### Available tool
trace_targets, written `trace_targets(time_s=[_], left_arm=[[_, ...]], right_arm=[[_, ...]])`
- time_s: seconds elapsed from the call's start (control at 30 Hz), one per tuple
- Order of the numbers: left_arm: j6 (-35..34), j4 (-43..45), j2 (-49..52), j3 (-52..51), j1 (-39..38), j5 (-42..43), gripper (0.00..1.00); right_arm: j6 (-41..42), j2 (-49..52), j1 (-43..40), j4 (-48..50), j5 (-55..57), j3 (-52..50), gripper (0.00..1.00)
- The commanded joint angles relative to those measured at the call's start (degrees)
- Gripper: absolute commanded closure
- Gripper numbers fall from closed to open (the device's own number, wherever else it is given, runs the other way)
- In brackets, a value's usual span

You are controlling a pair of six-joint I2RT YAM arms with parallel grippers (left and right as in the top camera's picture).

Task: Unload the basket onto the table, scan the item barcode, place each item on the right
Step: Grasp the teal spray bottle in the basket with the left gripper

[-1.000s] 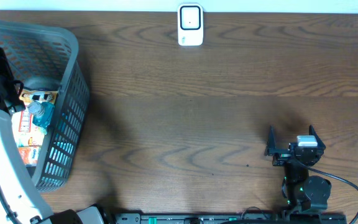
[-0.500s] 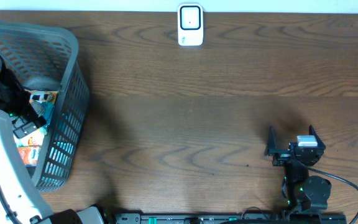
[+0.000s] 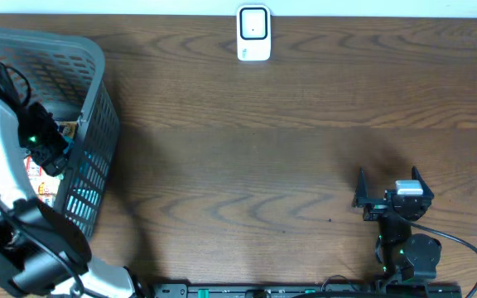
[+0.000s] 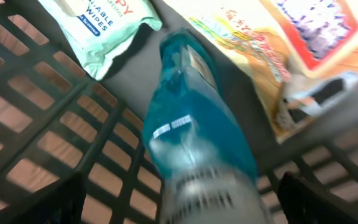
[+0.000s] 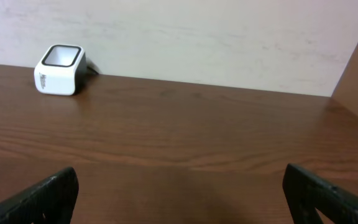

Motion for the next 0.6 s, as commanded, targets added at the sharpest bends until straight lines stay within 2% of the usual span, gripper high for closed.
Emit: trace_targets(time_s=[0.0, 0.03, 0.13, 0.27, 0.4, 0.57], left_arm=[[0.31, -1.03, 1.01, 0.04, -0.28, 0.2, 0.02], [0.39, -1.42, 1.29, 0.04, -0.28, -0.28, 0.0], [0.39, -2.4, 1.66, -0.44, -0.28, -3.37, 0.11], [1.9, -2.99, 1.66, -1.31, -0.28, -4.33, 0.39], [6.16, -3.02, 1.66, -1.38, -0.28, -4.37, 0.43], [10.25, -3.04, 1.66, -1.38, -0.31, -4.35, 0.56]], right_arm=[[0.63, -0.33, 0.09, -0.22, 0.31, -0.07, 0.01], [0.63, -0.33, 0.09, -0.22, 0.31, -0.07, 0.01], [0.63, -0.33, 0.09, -0.22, 0.31, -0.07, 0.01], [0.66, -0.33, 0.09, -0.22, 0.31, -0.07, 0.01], [0.66, -0.33, 0.09, -0.22, 0.31, -0.07, 0.01], [0.66, -0.33, 0.09, -0.22, 0.31, -0.07, 0.01]])
